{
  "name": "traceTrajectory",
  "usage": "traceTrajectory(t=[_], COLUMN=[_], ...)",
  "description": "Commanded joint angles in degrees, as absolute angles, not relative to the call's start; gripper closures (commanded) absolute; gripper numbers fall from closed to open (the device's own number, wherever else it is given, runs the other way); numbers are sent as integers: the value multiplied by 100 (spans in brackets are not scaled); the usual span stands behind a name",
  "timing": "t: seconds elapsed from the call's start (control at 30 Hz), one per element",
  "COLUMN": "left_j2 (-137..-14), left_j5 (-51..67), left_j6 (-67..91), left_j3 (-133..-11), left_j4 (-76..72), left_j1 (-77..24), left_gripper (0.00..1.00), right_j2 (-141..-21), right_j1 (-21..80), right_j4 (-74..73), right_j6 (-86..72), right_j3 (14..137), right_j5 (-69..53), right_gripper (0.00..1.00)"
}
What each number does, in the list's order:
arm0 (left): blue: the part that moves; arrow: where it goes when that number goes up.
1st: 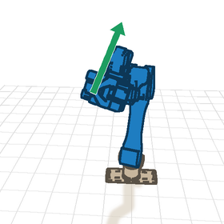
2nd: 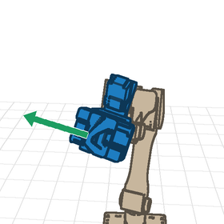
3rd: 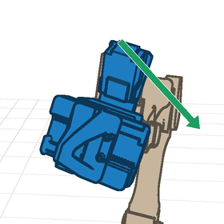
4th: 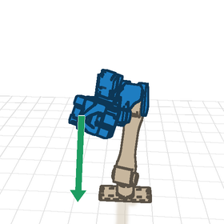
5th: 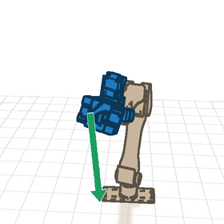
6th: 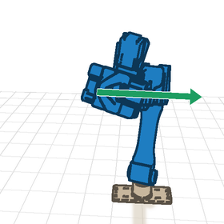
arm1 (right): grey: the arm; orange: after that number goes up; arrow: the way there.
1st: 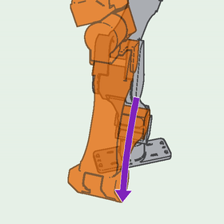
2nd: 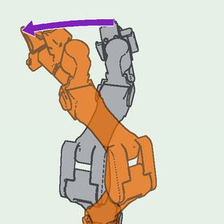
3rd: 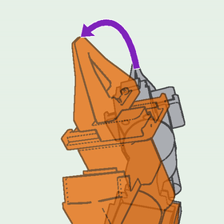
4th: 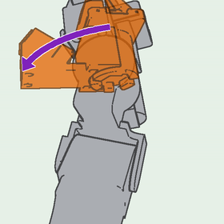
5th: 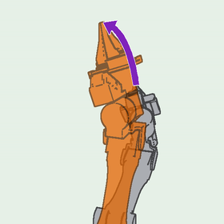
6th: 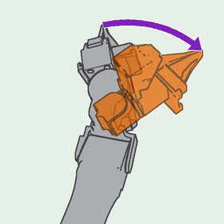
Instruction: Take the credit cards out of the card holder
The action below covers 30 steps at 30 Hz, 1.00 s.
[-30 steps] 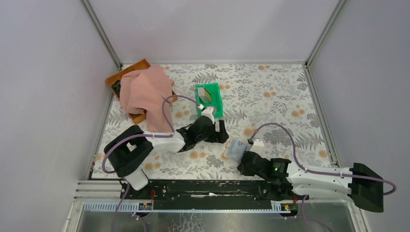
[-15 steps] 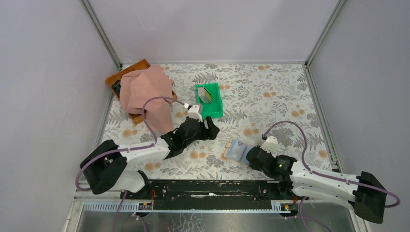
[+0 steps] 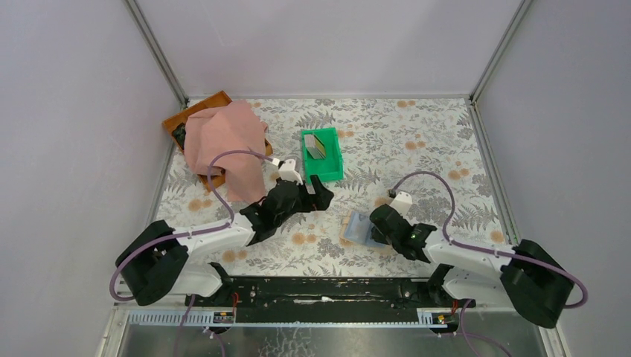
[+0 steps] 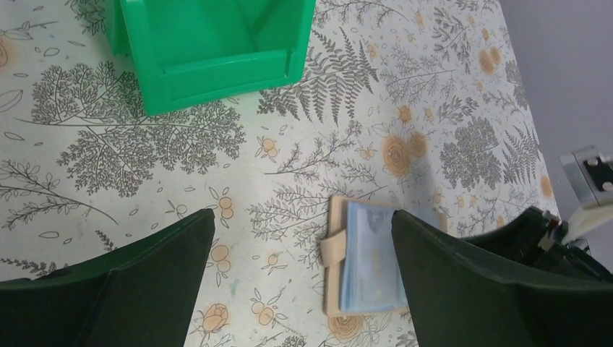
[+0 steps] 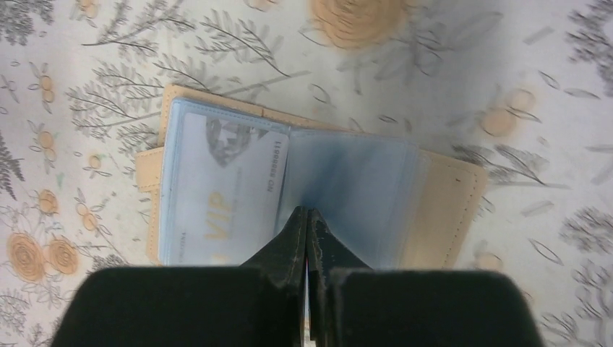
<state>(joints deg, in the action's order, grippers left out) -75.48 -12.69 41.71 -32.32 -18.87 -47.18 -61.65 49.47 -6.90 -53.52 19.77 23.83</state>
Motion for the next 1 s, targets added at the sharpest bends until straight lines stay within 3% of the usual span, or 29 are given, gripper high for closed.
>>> traceTrajectory(t=[0.0,0.37,0.53,0.63,0.83,0.97], left_j2=[-7365,-7142,-7203,-7450,-8493,-9143], left_j5=[-1224,-912,-295,114,1902,2298], left_j6=[4272,4133,4063,3979,4480,4560], left_j3=[-3094,-2868,-2832,-3041,-3479,-3820], left_j4=[-2209,-2137,-2398,-2471,-3224,-3316], left_j1=[-4686,-4636,-4575,-4507,-3932,-3828], left_gripper=[0,0,8,6,24,28], right_j2=[-6886,-8044,-7879,-7621,-7168,-7243], right_j1=[4871,4368,4330,4328,4327,4327], right_j4=[-21,769,541,571,1154,1403], right_j6=[-4884,-3880,-3484,-3470,-3319,-3252], right_j3=[2211,2930,3276,3211,2676,2484], right_j5=[1961,1436,1581,1481,1298,1198], right_gripper=[100,100,100,100,100,100])
